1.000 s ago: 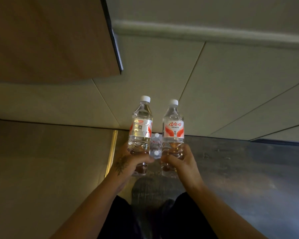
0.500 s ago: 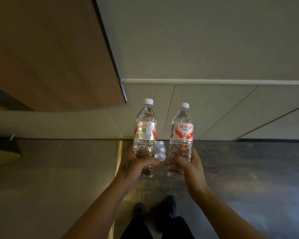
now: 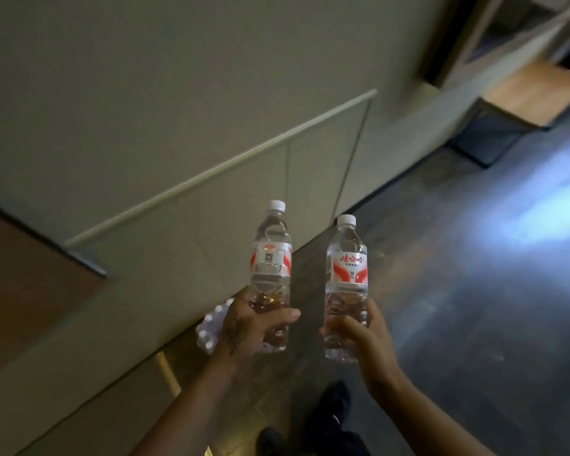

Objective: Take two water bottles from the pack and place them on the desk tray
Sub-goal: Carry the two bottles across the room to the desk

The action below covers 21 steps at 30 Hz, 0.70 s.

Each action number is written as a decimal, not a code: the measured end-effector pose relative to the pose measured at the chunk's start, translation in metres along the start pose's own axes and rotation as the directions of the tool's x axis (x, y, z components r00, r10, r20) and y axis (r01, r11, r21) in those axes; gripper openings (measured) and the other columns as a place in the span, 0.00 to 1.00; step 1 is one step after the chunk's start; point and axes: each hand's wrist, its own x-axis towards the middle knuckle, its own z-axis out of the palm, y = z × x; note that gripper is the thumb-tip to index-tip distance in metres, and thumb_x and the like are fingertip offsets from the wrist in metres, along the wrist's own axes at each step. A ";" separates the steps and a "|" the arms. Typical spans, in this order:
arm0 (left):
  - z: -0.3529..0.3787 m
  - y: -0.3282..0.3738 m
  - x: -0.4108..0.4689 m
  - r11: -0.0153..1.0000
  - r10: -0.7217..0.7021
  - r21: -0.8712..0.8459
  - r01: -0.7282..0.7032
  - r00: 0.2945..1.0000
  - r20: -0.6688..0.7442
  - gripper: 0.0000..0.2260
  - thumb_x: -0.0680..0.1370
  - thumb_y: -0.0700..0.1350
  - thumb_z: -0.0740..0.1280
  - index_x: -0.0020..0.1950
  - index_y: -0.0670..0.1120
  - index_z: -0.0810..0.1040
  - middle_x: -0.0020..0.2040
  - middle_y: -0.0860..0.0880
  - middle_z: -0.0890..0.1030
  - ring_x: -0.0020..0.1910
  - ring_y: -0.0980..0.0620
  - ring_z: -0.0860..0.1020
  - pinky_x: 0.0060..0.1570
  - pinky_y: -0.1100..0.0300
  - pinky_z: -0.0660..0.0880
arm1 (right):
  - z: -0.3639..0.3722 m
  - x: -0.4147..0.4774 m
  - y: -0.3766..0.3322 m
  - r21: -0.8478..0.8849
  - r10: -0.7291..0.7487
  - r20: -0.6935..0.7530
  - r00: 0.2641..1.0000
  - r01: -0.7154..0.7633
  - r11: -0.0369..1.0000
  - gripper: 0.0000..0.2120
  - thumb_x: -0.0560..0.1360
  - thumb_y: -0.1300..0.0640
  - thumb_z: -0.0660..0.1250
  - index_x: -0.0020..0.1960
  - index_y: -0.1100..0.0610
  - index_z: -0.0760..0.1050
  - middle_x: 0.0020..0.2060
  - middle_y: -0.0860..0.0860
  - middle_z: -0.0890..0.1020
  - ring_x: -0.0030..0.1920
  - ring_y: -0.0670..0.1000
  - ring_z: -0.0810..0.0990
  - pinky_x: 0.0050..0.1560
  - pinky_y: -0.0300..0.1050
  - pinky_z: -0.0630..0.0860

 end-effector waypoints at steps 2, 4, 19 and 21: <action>0.045 0.005 0.007 0.996 -0.004 0.085 -0.006 0.993 0.121 0.29 0.70 0.45 0.84 0.68 0.43 0.78 0.56 0.39 0.86 0.58 0.36 0.85 0.62 0.35 0.84 | -0.040 -0.013 0.003 0.037 -0.006 -0.137 0.991 0.012 0.999 0.38 0.59 0.44 0.78 0.67 0.48 0.74 0.59 0.56 0.85 0.54 0.58 0.89 0.51 0.51 0.87; 0.068 0.008 0.014 0.987 -0.003 0.156 -0.028 0.982 0.191 0.18 0.74 0.39 0.81 0.62 0.45 0.81 0.51 0.43 0.86 0.54 0.38 0.86 0.57 0.43 0.86 | -0.061 -0.018 0.004 0.060 -0.010 -0.179 0.984 0.021 0.998 0.36 0.60 0.44 0.79 0.66 0.45 0.74 0.59 0.54 0.86 0.53 0.56 0.89 0.47 0.47 0.87; 0.368 0.016 0.067 0.918 -0.126 0.367 -0.148 0.770 0.625 0.25 0.60 0.54 0.87 0.56 0.53 0.87 0.51 0.46 0.92 0.50 0.45 0.91 0.45 0.53 0.87 | -0.306 -0.056 0.004 0.271 0.084 -0.641 0.763 0.122 0.955 0.40 0.58 0.46 0.80 0.68 0.53 0.73 0.59 0.61 0.85 0.56 0.64 0.86 0.54 0.60 0.85; 0.399 0.024 0.074 0.915 -0.128 0.370 -0.163 0.750 0.649 0.25 0.61 0.55 0.86 0.56 0.55 0.87 0.52 0.48 0.92 0.49 0.48 0.91 0.43 0.56 0.86 | -0.333 -0.048 0.001 0.300 0.099 -0.650 0.753 0.134 0.944 0.41 0.58 0.47 0.80 0.69 0.54 0.73 0.60 0.62 0.85 0.55 0.64 0.86 0.51 0.57 0.84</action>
